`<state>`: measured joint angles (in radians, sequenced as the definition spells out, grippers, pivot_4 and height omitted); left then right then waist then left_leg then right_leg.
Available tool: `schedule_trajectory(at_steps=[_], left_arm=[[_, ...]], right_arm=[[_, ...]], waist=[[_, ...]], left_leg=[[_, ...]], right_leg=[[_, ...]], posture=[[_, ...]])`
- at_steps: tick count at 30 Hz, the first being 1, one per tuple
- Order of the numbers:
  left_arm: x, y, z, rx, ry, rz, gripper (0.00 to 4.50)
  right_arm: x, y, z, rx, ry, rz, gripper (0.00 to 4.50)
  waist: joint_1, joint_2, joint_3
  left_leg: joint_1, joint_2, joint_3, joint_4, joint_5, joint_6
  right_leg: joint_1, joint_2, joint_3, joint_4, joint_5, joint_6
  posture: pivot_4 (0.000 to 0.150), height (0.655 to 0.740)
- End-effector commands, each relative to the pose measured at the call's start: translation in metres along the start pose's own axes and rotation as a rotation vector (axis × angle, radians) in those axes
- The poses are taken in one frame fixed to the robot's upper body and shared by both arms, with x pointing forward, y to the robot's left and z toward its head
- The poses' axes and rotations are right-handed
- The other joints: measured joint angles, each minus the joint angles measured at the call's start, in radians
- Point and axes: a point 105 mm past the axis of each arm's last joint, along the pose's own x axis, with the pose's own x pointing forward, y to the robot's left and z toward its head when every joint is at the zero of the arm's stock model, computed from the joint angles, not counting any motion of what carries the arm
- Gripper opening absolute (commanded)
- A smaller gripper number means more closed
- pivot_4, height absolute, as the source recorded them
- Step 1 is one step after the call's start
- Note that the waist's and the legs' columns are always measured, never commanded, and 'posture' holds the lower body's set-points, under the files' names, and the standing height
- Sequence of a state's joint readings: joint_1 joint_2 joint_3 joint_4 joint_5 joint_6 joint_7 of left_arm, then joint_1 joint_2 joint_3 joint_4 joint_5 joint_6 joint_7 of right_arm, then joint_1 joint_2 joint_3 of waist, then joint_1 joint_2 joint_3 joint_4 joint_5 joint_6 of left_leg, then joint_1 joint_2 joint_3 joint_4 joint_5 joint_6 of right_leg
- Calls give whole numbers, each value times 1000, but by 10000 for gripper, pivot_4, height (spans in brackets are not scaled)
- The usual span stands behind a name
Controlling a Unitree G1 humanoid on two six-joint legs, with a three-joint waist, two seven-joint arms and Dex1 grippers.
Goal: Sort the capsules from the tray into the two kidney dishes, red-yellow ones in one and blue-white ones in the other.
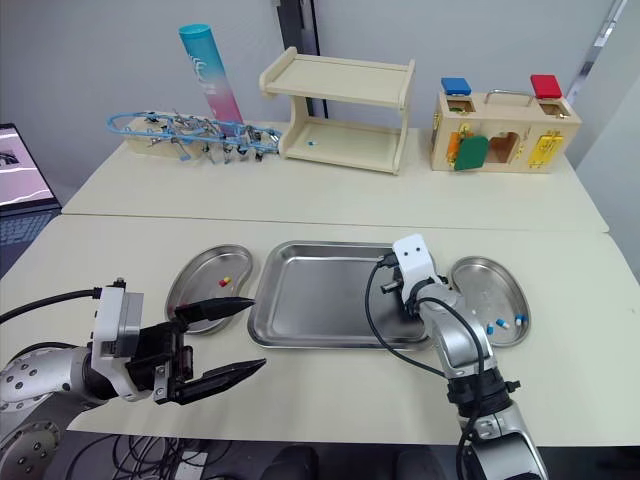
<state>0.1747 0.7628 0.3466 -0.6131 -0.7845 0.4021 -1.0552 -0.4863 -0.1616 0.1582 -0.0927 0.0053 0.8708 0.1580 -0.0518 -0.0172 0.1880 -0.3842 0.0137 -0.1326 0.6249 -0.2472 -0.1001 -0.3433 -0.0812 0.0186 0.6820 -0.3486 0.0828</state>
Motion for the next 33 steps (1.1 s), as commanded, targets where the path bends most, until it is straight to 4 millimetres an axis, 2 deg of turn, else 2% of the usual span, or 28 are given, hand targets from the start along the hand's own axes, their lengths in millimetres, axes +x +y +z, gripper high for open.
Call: schedule_trajectory(at_steps=[1,4,10,13,15,18,22,25,27,33], left_arm=[[3,0,4,23,-27,-6,45000],[4,0,4,24,-30,-7,45000],[9,4,10,30,-55,-39,45000],[16,-2,15,42,-68,-124,45000],[25,-8,20,48,-88,-197,45000],[32,-11,25,58,-106,-264,45000],[41,-11,30,61,-134,-316,45000],[48,-8,35,70,-152,-352,45000],[50,-7,35,69,-155,-367,45000],[53,-8,29,48,-114,-391,45000]], right_arm=[[-5,6,7,-15,-37,43,429],[-10,5,10,-31,-57,59,429],[-35,-1,26,-53,-128,119,429],[-66,-7,30,-70,-155,213,429],[-91,-21,30,-102,-170,247,429],[-117,-37,28,-124,-168,261,429],[-145,-53,15,-164,-146,299,429],[-158,-83,-14,-125,-1,231,429],[-158,-101,-26,-110,58,151,429],[-150,-119,-40,-121,128,64,429]], waist=[[-2,0,0],[-2,0,0],[1,1,1],[4,2,1],[18,2,1],[22,2,1],[20,2,1],[20,2,1],[18,2,1],[15,2,1]], left_leg=[[0,0,0,0,0,0],[0,0,0,0,0,0],[-1,0,0,0,0,0],[-2,0,0,0,0,0],[-5,0,-1,0,0,0],[-9,0,-1,2,0,0],[-9,0,-1,1,0,0],[-9,0,0,2,0,0],[-9,0,0,3,0,0],[-8,0,0,3,0,0]], right_leg=[[0,0,0,0,0,0],[0,0,0,0,0,0],[-1,0,0,0,0,0],[-1,0,0,-1,0,0],[-1,0,-1,-2,0,0],[-5,0,-2,-2,0,0],[-5,0,-2,-1,0,0],[-5,0,-1,-1,0,0],[-4,0,-2,-1,0,0],[-4,0,-1,-1,0,0]], posture=[[1500,7400],[1500,7400],[1500,7400],[1500,7400],[1500,7400],[1500,7400],[1500,7400],[1500,7400],[1500,7400],[1500,7400]])
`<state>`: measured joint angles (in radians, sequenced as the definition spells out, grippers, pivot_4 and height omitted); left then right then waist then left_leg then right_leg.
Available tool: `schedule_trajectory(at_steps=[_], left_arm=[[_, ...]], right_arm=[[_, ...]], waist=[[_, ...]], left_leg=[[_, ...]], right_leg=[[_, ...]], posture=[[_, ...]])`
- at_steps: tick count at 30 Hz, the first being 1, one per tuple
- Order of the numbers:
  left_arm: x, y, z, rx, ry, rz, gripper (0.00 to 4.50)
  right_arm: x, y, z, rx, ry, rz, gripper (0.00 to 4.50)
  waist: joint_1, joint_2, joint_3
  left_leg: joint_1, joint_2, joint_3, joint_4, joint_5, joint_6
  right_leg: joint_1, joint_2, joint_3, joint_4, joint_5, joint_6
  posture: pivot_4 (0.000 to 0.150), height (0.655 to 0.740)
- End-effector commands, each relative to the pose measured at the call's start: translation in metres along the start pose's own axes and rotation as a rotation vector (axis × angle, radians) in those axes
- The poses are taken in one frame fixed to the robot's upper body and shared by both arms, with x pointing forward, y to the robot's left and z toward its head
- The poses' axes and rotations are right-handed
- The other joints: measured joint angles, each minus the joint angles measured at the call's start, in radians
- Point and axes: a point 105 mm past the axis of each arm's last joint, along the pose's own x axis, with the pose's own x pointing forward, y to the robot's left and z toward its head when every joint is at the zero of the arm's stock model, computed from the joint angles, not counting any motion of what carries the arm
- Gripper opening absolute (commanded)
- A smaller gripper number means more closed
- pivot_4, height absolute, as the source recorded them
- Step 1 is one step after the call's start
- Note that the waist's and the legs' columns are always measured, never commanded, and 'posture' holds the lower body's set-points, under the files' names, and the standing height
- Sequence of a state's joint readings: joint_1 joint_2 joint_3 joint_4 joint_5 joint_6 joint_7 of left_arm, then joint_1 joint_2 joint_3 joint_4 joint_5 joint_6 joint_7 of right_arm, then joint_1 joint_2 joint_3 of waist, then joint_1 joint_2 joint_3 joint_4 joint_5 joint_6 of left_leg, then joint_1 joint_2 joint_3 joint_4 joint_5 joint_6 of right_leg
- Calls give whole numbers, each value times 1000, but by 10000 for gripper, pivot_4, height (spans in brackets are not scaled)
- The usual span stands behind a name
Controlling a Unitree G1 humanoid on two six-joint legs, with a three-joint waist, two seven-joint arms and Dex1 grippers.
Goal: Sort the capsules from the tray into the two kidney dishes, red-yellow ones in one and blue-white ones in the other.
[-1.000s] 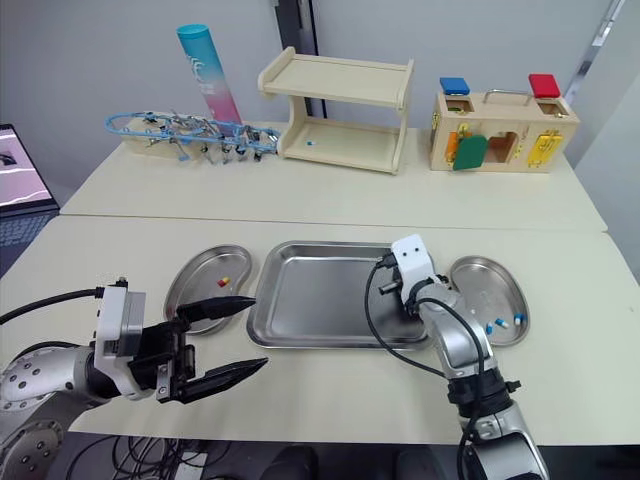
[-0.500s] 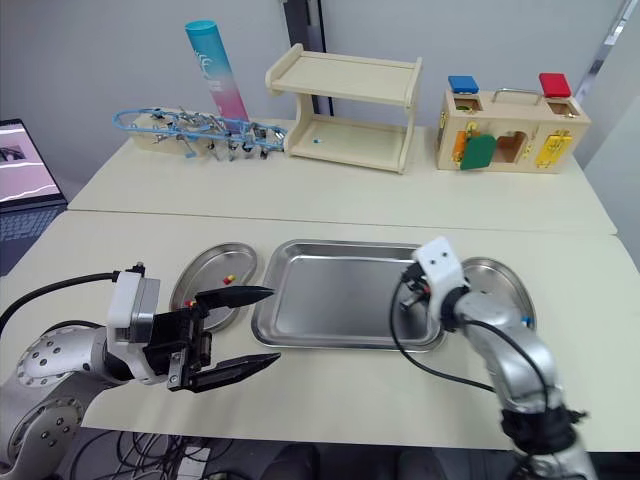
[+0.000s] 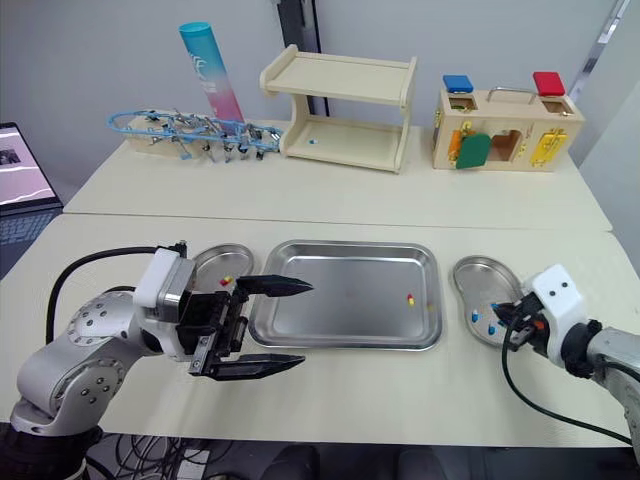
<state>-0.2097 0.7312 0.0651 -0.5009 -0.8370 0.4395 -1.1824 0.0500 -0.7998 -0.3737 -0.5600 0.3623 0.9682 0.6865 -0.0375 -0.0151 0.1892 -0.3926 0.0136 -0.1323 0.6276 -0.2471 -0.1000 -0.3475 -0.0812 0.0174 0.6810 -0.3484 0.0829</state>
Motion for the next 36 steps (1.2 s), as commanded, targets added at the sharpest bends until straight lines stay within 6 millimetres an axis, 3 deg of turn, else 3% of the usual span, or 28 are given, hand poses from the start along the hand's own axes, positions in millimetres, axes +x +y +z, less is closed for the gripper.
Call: schedule_trajectory(at_steps=[1,11,15,24,36], left_arm=[[2,-1,0,11,28,-16,45000],[9,20,0,42,75,69,45000],[11,20,-1,47,79,69,45000],[9,19,-1,44,83,91,45000],[9,18,-4,37,79,106,45000]], right_arm=[[2,-11,3,-36,4,-55,429],[12,-19,3,-26,19,-75,429],[12,-20,4,-24,21,-77,10774],[-1,-25,14,-40,-38,-72,38447],[-23,-32,26,-240,-206,-80,38447]], waist=[[2,0,0],[6,0,0],[5,0,0],[6,0,0],[6,0,0]], left_leg=[[0,0,0,0,0,0],[-1,0,0,0,0,0],[-1,0,0,0,0,0],[-1,0,0,1,0,0],[-1,0,0,1,0,0]], right_leg=[[0,0,0,0,0,0],[0,0,-1,-1,0,0],[0,0,-1,-1,0,0],[0,0,-1,0,0,0],[0,0,-1,0,0,0]], posture=[[1500,7400],[1500,7400],[1500,7400],[1500,7400],[1500,7400]])
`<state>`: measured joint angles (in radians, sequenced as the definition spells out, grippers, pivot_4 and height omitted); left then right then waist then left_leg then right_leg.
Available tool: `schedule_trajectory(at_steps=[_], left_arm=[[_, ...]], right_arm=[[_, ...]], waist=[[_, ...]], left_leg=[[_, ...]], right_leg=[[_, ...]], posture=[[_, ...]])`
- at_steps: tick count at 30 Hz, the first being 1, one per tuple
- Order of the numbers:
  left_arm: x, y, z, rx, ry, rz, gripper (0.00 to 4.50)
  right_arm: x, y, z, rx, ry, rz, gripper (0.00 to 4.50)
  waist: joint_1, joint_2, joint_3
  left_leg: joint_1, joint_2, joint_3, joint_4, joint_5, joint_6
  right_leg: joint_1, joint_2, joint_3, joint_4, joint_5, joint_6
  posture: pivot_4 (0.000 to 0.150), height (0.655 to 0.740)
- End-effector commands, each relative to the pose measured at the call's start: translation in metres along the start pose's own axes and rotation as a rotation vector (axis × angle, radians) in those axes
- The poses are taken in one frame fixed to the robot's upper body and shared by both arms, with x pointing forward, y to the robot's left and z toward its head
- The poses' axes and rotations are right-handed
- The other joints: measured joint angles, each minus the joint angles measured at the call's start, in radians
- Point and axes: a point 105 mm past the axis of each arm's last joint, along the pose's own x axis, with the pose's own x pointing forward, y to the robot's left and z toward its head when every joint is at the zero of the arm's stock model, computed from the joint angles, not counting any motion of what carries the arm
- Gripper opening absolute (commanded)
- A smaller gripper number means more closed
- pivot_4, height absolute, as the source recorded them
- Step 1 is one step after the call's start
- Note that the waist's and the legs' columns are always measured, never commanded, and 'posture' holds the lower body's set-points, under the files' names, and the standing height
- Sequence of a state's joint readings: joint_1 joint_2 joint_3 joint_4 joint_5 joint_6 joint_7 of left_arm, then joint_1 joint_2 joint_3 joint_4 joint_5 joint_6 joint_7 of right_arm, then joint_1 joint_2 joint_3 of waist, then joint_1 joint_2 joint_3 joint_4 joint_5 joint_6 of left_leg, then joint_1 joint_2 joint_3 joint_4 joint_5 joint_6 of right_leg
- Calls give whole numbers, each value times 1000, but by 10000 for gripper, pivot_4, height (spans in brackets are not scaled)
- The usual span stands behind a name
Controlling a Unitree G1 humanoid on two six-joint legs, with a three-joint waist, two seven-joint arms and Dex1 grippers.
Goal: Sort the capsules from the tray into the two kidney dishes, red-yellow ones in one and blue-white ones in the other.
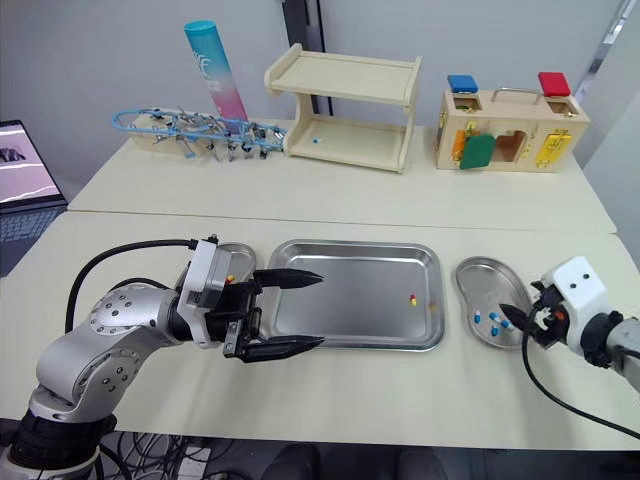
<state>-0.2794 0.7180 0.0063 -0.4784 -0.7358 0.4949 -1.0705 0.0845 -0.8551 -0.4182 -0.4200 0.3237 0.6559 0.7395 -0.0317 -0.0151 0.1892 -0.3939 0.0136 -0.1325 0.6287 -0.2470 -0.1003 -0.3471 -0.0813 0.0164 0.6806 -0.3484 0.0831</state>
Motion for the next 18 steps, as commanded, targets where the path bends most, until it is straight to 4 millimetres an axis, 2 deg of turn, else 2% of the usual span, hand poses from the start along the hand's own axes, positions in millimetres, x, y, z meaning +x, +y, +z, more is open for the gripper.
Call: schedule_trajectory(at_steps=[1,3,14,18], left_arm=[[-1,-4,6,34,-18,0,45000],[-1,-5,4,26,-21,4,45000],[-8,-14,-22,-73,-79,88,45000],[-15,-16,-39,-96,-78,155,45000]], right_arm=[[-14,-8,19,-106,-135,-26,38447],[-18,-7,20,-127,-169,-4,38447],[-41,-4,-4,-72,-138,104,38447],[-44,-4,-12,-64,-124,100,38447]], waist=[[0,0,0],[-1,0,0],[0,0,0],[-1,0,0]], left_leg=[[0,0,0,0,0,0],[0,0,0,0,0,0],[5,0,1,0,0,0],[6,0,1,0,0,0]], right_leg=[[0,0,0,0,0,0],[0,0,0,0,0,0],[6,0,1,0,0,0],[6,0,1,-1,0,0]], posture=[[1500,7400],[1500,7400],[1500,7400],[1500,7400]])
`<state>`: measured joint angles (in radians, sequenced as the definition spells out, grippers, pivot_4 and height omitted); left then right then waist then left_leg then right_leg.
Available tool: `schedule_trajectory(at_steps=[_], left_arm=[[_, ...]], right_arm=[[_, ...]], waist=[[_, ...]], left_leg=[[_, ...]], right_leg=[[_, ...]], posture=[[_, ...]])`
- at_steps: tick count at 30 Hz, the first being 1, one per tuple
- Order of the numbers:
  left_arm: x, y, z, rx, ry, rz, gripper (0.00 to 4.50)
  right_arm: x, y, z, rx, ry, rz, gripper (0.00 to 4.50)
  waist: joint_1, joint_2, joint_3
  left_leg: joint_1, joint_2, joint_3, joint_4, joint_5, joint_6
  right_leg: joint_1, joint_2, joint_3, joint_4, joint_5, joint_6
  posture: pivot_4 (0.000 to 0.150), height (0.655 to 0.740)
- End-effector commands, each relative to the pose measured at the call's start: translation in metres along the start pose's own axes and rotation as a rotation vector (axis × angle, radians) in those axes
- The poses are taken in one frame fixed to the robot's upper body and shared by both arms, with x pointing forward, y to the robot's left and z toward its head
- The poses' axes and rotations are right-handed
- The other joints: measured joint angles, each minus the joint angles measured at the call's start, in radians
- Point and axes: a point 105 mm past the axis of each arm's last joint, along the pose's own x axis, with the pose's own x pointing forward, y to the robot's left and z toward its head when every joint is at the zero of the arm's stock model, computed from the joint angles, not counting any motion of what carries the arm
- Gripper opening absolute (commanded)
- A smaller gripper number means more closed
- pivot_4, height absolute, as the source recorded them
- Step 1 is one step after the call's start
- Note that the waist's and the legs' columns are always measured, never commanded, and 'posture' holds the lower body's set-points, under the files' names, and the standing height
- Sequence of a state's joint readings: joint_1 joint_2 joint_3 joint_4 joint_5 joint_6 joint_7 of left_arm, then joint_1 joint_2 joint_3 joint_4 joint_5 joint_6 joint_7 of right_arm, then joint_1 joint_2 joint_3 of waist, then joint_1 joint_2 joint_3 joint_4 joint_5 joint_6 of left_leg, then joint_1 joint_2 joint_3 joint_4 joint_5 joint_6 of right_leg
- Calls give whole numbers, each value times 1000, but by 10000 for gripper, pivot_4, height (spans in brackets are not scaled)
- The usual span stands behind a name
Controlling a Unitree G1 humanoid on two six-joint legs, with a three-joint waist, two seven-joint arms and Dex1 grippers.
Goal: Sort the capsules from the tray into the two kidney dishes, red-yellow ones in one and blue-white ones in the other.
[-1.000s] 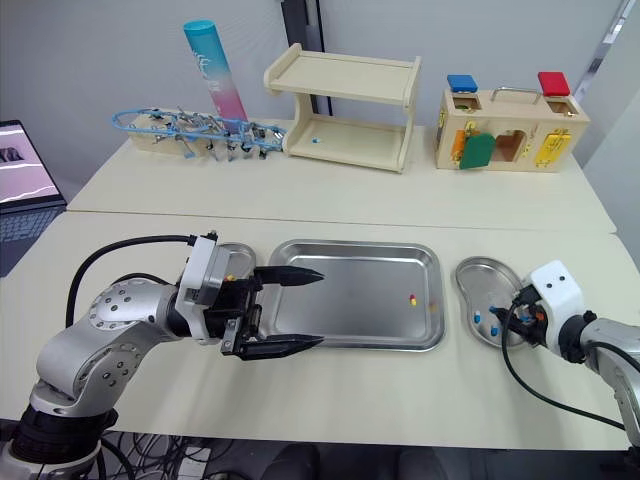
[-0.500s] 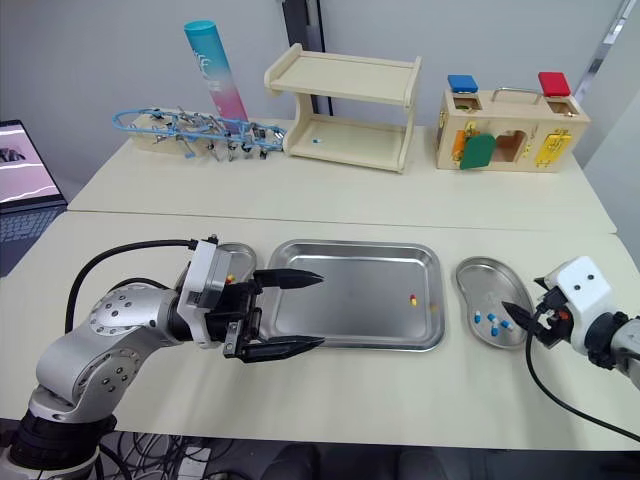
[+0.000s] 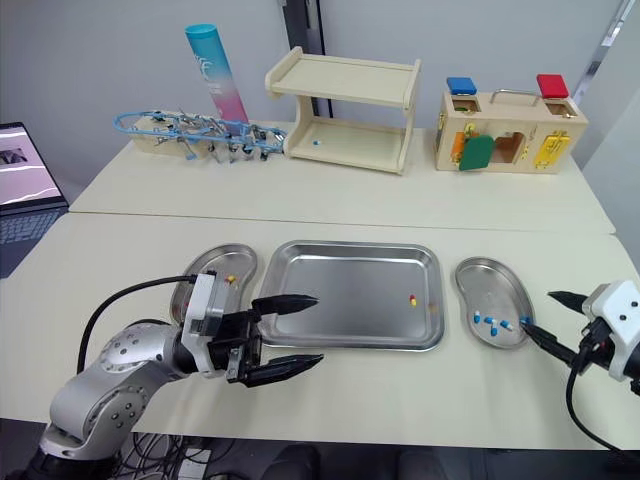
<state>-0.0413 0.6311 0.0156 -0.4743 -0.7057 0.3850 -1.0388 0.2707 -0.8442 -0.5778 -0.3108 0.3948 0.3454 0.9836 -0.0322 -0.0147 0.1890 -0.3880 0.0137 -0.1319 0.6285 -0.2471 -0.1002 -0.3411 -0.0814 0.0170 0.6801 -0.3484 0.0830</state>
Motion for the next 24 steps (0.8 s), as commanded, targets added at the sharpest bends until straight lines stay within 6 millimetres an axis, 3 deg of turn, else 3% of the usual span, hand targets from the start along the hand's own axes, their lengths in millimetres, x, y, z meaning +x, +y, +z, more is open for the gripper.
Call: schedule_trajectory(at_steps=[1,10,18,21,24], left_arm=[[-10,3,-5,32,-13,66,45000],[-31,3,-19,-32,9,137,45000],[-34,6,-17,-14,20,163,45000],[-34,6,-15,-12,17,173,45000],[-38,10,-12,-1,14,208,45000]], right_arm=[[-9,-6,6,-32,-30,-36,38447],[-21,-9,-6,-33,4,-33,38447],[-35,-7,-16,0,38,-44,38447],[-35,-6,-16,34,34,-48,44201],[-35,-6,-15,34,29,-50,44703]], waist=[[0,0,0],[2,0,0],[0,1,0],[1,1,0],[1,1,0]], left_leg=[[0,0,0,0,0,0],[3,0,0,0,0,0],[5,0,0,-1,0,0],[5,0,0,-1,0,0],[5,0,0,-1,0,0]], right_leg=[[0,0,0,0,0,0],[3,0,0,0,0,0],[4,0,0,0,0,0],[4,0,0,0,0,0],[4,0,0,0,0,0]], posture=[[1500,7400],[1500,7400],[1500,7400],[1500,7400],[1500,7400]])
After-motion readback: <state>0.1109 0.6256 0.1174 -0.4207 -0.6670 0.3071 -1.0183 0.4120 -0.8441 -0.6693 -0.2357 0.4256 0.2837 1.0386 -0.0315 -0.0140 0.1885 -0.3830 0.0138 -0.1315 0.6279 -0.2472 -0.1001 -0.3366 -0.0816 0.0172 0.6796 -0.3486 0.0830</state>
